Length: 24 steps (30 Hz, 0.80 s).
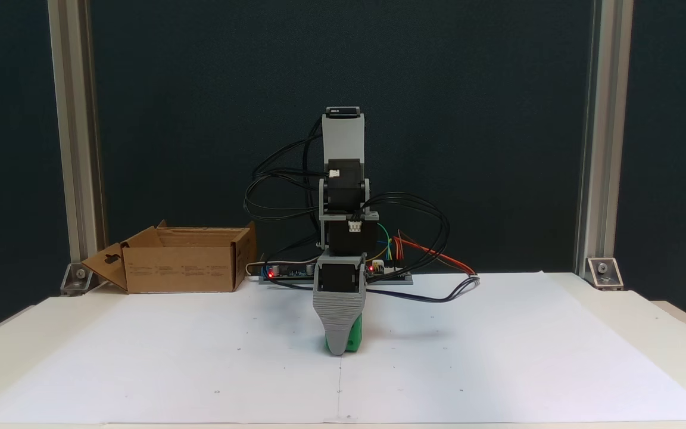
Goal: Grasp a green dice and put it in the bin.
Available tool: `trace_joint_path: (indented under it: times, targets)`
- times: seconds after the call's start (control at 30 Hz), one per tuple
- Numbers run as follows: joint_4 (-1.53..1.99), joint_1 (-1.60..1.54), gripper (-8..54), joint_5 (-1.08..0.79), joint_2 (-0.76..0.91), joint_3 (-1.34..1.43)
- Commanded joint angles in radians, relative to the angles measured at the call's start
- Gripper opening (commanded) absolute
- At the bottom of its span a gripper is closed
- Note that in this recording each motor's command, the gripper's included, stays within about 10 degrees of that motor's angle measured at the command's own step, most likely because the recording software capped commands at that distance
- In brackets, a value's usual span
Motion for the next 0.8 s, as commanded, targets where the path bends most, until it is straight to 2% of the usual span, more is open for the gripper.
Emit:
trace_joint_path:
  times: [0.0,0.2,0.43,0.57,0.77]
  targets:
    - [0.008,0.002,11.4,0.052,0.029,-0.023]
    - [0.336,0.029,11.4,0.109,0.155,-0.251]
    - [0.727,0.066,11.4,0.12,0.229,-0.725]
    - [0.818,0.166,11.4,0.112,0.291,-0.736]
    - [0.808,0.632,11.4,-0.124,0.337,-0.724]
